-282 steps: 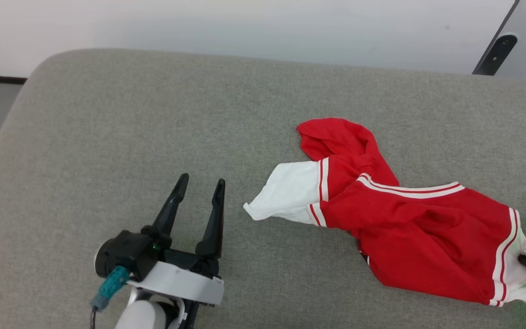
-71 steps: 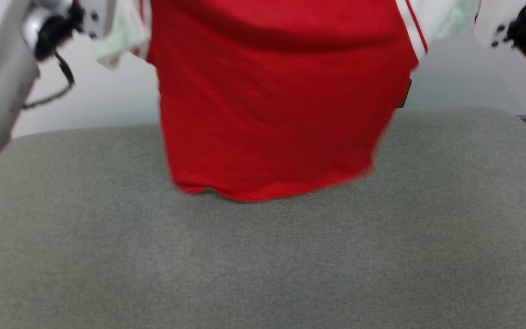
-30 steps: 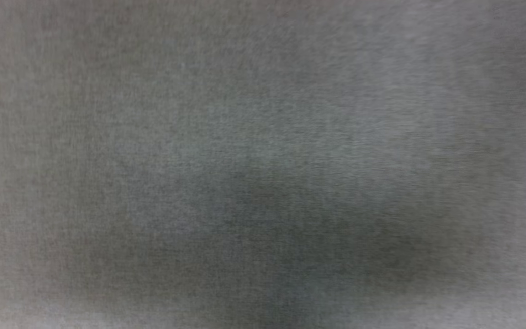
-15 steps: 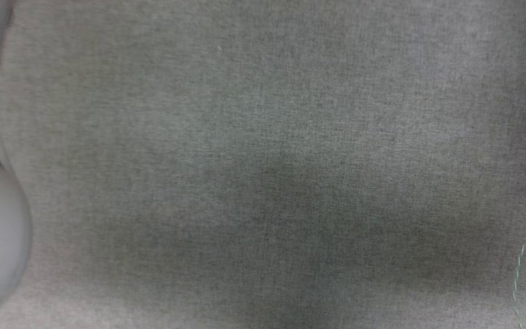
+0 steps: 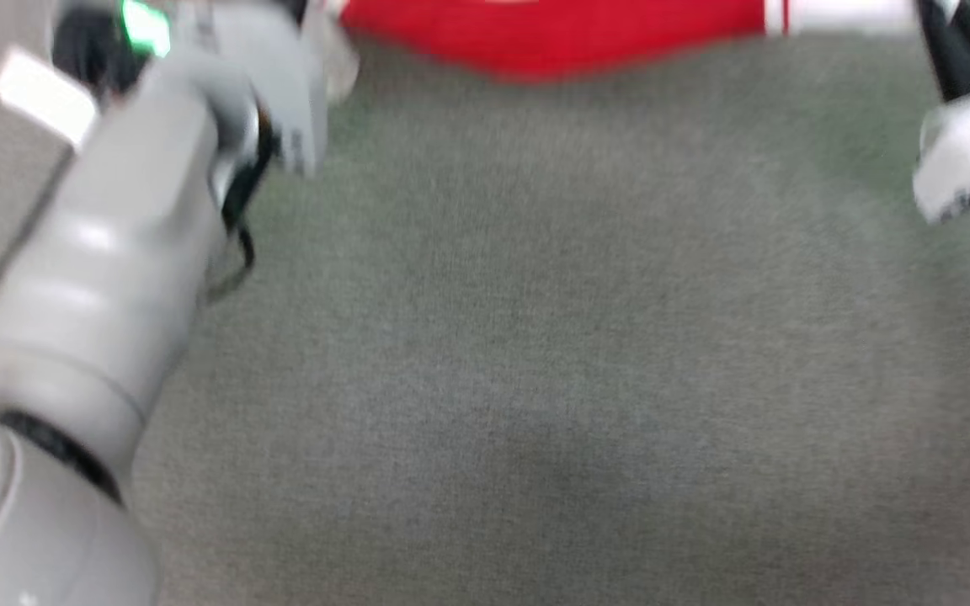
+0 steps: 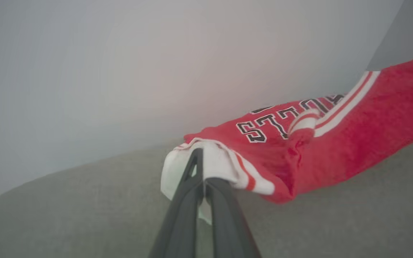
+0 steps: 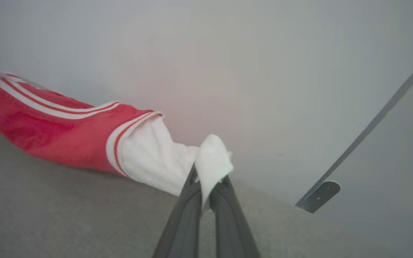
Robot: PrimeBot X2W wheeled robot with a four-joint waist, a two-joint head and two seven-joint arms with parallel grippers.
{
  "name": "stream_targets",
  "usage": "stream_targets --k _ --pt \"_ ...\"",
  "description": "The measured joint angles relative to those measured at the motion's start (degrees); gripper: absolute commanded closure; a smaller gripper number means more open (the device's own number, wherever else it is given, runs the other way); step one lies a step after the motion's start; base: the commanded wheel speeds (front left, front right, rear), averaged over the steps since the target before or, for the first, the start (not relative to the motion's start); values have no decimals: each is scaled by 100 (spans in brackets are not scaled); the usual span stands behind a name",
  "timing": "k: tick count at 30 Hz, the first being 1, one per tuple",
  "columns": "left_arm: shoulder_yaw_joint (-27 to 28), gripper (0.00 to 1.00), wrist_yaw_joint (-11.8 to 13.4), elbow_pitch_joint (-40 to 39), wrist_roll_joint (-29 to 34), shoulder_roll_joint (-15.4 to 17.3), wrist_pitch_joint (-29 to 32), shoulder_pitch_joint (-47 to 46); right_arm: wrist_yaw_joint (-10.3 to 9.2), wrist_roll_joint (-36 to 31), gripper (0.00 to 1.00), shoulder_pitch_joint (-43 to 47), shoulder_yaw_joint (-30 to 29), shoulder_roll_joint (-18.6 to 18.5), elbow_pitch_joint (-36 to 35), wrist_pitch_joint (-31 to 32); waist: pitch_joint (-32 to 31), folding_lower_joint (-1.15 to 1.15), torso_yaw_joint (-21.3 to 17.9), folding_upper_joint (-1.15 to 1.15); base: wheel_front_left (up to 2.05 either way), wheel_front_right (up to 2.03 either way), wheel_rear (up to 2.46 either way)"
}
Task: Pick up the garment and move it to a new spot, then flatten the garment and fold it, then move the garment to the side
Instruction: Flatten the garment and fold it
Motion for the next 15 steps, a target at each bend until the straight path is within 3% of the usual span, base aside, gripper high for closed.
stream_targets --k 4,10,15 --pt "-34 100 -26 -287 -148 264 -42 929 1 638 100 924 319 -432 -573 24 -485 0 -65 0 0 0 0" --pt "-40 100 -31 -979 -345 643 -93 2231 0 1240 100 2269 321 -882 -1082 -20 -1102 0 -179 0 0 0 0" --pt "20 100 364 -1853 -400 1104 -119 3267 1 1692 100 3197 297 -1042 -1524 168 -1472 0 -289 0 0 0 0"
